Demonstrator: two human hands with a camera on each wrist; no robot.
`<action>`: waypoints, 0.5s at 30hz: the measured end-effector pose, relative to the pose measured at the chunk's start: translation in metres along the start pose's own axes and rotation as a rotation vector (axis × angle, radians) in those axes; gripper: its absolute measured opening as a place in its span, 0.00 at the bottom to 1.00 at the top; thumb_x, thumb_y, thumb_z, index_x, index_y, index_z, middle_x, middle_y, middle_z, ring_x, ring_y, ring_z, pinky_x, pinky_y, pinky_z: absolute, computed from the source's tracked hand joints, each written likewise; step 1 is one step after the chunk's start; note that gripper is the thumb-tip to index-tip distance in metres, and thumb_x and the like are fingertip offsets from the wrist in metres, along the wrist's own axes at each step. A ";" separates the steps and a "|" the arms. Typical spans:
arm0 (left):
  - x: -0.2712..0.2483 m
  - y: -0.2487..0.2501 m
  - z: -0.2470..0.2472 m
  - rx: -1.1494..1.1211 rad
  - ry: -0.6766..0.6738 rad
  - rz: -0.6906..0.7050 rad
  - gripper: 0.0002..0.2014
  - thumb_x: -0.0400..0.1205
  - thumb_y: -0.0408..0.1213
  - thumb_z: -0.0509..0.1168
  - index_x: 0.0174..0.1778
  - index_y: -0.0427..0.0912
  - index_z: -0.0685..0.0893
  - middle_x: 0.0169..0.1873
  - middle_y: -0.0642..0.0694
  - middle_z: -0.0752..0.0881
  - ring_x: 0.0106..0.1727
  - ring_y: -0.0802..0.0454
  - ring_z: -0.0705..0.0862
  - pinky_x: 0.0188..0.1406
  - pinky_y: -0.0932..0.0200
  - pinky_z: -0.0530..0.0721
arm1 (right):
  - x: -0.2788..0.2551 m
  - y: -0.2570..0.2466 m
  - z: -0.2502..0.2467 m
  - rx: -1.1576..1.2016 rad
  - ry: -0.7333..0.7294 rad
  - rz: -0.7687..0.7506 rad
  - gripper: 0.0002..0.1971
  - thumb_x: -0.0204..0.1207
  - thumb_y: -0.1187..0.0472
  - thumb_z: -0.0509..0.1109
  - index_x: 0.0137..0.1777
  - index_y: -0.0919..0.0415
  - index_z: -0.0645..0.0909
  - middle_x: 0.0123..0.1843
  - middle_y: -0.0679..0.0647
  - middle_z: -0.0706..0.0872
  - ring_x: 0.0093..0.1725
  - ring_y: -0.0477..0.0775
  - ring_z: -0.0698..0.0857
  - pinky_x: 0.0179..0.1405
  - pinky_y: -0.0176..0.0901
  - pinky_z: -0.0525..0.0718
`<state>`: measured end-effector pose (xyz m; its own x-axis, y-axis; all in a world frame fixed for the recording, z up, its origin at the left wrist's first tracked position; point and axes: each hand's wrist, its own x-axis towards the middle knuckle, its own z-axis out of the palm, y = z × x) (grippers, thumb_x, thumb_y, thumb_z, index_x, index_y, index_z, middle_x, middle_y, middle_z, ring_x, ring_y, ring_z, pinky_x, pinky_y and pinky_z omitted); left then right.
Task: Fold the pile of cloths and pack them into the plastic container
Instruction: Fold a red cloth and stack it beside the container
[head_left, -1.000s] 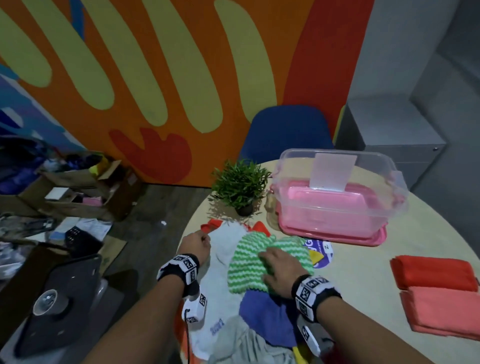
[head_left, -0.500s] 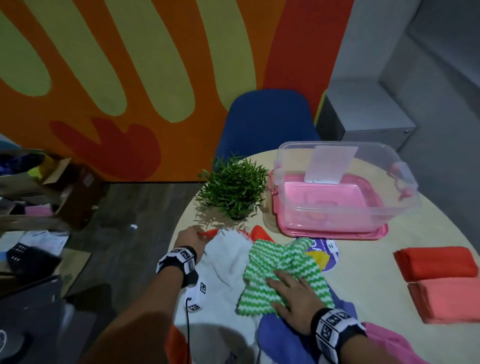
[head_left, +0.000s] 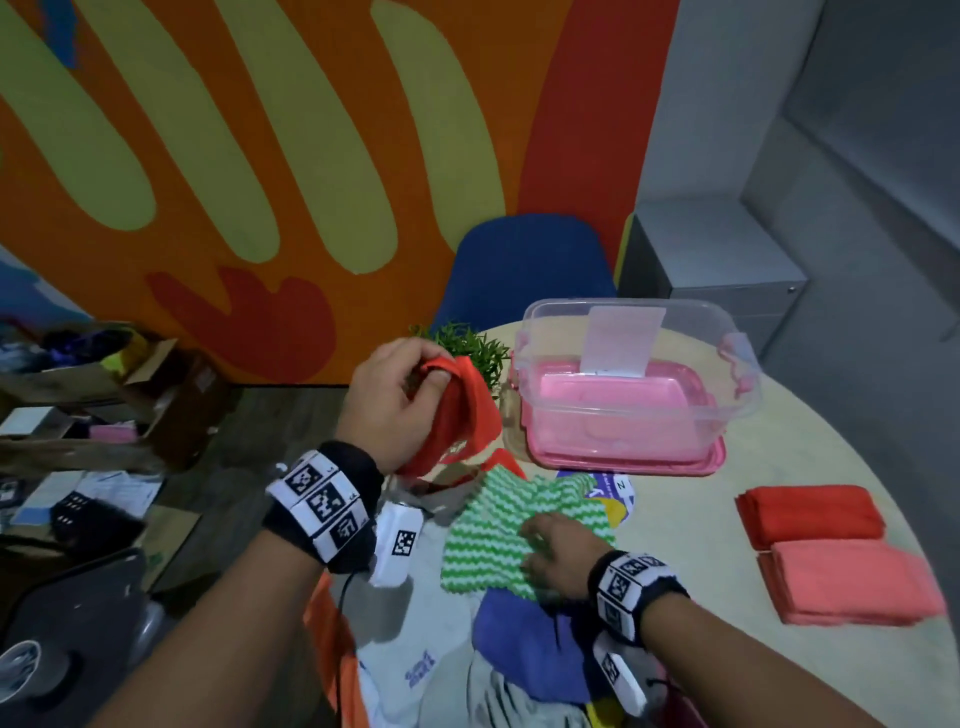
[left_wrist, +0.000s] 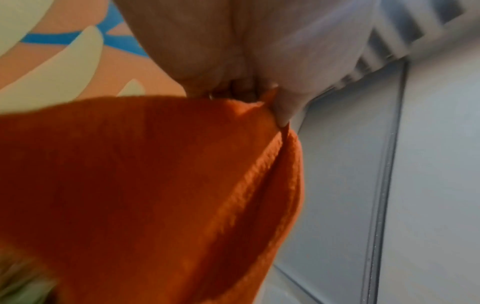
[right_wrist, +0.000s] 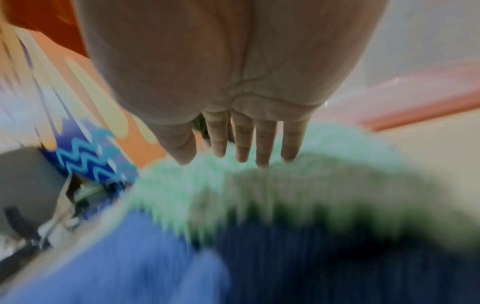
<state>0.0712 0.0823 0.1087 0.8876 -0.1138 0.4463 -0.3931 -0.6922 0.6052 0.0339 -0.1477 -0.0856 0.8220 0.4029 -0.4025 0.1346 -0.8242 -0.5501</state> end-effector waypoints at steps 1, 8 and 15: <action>0.004 0.015 -0.006 0.015 0.023 0.045 0.05 0.80 0.38 0.65 0.47 0.45 0.86 0.46 0.53 0.87 0.51 0.54 0.83 0.51 0.58 0.78 | -0.007 -0.002 -0.012 0.049 0.061 -0.008 0.26 0.82 0.51 0.68 0.79 0.55 0.70 0.77 0.52 0.75 0.71 0.52 0.78 0.69 0.42 0.77; 0.002 0.088 0.004 0.033 -0.048 0.153 0.10 0.82 0.45 0.66 0.49 0.48 0.91 0.41 0.51 0.89 0.45 0.57 0.85 0.48 0.59 0.80 | -0.065 -0.009 -0.092 0.516 0.486 -0.358 0.48 0.65 0.38 0.80 0.80 0.47 0.58 0.75 0.50 0.70 0.72 0.47 0.76 0.70 0.42 0.78; -0.024 0.143 0.047 -0.036 -0.173 0.239 0.11 0.83 0.44 0.66 0.50 0.45 0.92 0.41 0.61 0.86 0.46 0.67 0.84 0.48 0.75 0.75 | -0.125 0.012 -0.127 0.269 0.587 -0.485 0.29 0.72 0.44 0.75 0.74 0.44 0.75 0.73 0.47 0.73 0.74 0.48 0.73 0.78 0.52 0.72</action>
<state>0.0046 -0.0474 0.1536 0.7955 -0.3920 0.4621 -0.6012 -0.6058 0.5211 0.0032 -0.2585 0.0515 0.8729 0.3546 0.3350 0.4744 -0.4572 -0.7522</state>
